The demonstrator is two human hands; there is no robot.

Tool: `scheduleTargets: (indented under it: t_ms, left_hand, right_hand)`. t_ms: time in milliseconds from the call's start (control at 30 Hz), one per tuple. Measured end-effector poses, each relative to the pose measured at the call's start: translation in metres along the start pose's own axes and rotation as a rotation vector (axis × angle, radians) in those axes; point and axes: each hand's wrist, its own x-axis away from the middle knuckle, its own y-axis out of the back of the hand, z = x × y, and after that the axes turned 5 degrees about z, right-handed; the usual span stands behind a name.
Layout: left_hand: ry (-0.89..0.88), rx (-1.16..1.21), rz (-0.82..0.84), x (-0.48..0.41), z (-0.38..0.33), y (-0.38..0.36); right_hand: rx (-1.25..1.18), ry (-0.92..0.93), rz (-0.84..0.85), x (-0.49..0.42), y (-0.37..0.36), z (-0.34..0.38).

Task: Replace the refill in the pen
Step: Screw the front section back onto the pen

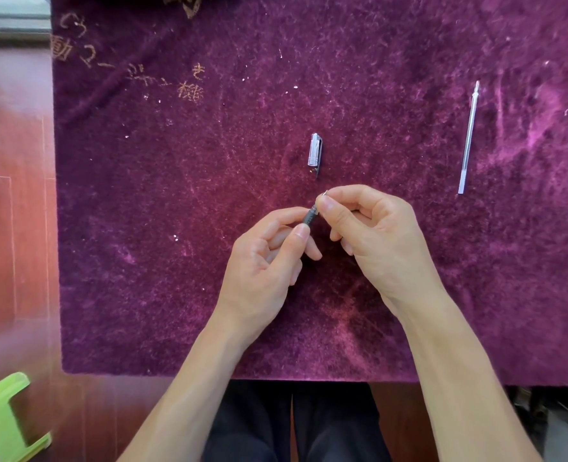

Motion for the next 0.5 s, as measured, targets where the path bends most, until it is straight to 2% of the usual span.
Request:
scheduleTargets:
  t_ms: [333, 500]
  left_hand:
    - [-0.008, 0.000, -0.016, 0.0001, -0.0009, -0.0033]
    - [-0.005, 0.007, -0.019, 0.0012, -0.0004, -0.0046]
  right_hand:
    - [0.015, 0.035, 0.066, 0.0030, 0.0056, 0.0006]
    - [0.000, 0.022, 0.028, 0.0015, 0.0030, -0.0024]
